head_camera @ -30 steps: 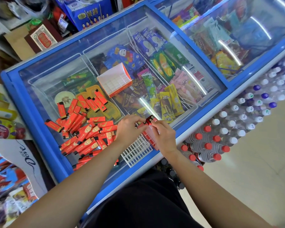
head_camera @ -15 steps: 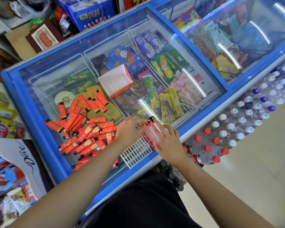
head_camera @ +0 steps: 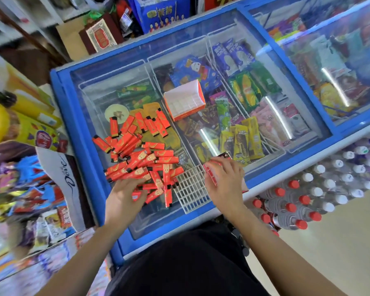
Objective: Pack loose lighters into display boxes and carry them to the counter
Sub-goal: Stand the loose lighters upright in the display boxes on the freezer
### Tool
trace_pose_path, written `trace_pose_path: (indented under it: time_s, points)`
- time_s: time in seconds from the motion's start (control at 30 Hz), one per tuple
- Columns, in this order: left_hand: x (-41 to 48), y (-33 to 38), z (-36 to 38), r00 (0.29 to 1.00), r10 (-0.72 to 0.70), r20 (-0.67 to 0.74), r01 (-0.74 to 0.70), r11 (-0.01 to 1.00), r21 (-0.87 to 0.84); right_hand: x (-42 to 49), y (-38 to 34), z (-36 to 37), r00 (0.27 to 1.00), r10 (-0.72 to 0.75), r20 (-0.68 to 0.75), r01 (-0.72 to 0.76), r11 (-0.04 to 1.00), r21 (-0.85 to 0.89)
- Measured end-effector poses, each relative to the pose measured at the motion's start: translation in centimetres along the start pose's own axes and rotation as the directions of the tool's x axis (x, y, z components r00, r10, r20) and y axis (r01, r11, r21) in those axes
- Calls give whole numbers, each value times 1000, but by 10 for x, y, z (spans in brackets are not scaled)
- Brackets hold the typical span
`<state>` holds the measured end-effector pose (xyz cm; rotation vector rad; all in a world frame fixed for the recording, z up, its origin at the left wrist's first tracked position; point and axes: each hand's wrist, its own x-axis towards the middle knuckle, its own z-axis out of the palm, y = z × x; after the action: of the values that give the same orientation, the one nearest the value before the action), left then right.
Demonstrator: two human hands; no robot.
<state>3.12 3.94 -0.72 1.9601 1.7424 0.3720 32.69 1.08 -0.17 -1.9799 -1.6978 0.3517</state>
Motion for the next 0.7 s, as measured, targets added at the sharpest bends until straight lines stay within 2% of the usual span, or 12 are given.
trace_pose_path:
  time_s: [0.07, 0.17, 0.27, 0.37, 0.53, 0.7]
  points:
    - [-14, -18, 11, 1000, 2, 22, -4, 995, 100, 14, -13, -1, 998, -67, 18, 65, 992, 105]
    - [-31, -22, 29, 995, -97, 38, 90, 984, 156, 42, -30, 0, 966, -127, 225, 84, 978, 192]
    - [-40, -6, 44, 972, -223, 74, 207, 962, 180, 72, -48, 8, 870, -155, 468, 95, 984, 150]
    - [-35, 7, 59, 942, -318, 109, 285, 926, 248, 98, -62, 29, 766, -151, 625, 142, 988, 64]
    - [-28, 4, 68, 955, -296, 36, 274, 918, 285, 119, -70, 67, 661, -105, 743, 208, 977, -46]
    - [-26, -14, 59, 966, -257, -40, 260, 948, 183, 126, -78, 88, 683, -99, 724, 204, 977, -58]
